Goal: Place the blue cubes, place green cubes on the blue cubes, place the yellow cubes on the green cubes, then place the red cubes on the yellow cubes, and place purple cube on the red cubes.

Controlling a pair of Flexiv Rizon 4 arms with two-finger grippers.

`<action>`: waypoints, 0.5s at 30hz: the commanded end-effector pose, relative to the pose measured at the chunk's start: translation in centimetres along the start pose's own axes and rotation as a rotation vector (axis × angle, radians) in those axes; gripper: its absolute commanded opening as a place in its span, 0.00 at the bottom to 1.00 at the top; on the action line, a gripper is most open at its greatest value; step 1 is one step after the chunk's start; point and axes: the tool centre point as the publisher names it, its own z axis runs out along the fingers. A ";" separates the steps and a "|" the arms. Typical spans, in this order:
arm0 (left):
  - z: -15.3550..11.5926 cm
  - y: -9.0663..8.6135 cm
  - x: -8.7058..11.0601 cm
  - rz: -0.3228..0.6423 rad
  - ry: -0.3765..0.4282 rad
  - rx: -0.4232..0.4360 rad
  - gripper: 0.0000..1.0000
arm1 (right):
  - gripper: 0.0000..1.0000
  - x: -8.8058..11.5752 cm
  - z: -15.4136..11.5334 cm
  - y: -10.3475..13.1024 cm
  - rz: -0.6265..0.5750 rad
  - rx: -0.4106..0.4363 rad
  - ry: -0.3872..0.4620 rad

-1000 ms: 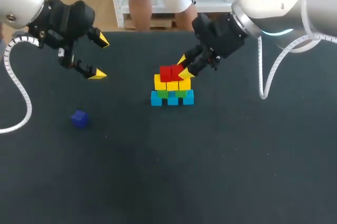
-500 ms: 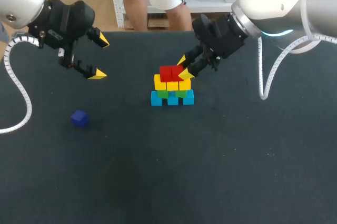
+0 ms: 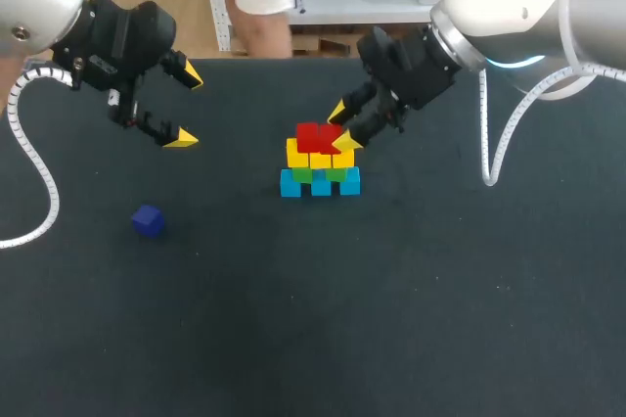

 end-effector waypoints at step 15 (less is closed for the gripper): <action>0.0 0.0 0.2 0.003 -0.004 -0.001 1.00 | 1.00 -0.3 -4.6 1.0 0.004 0.062 -0.005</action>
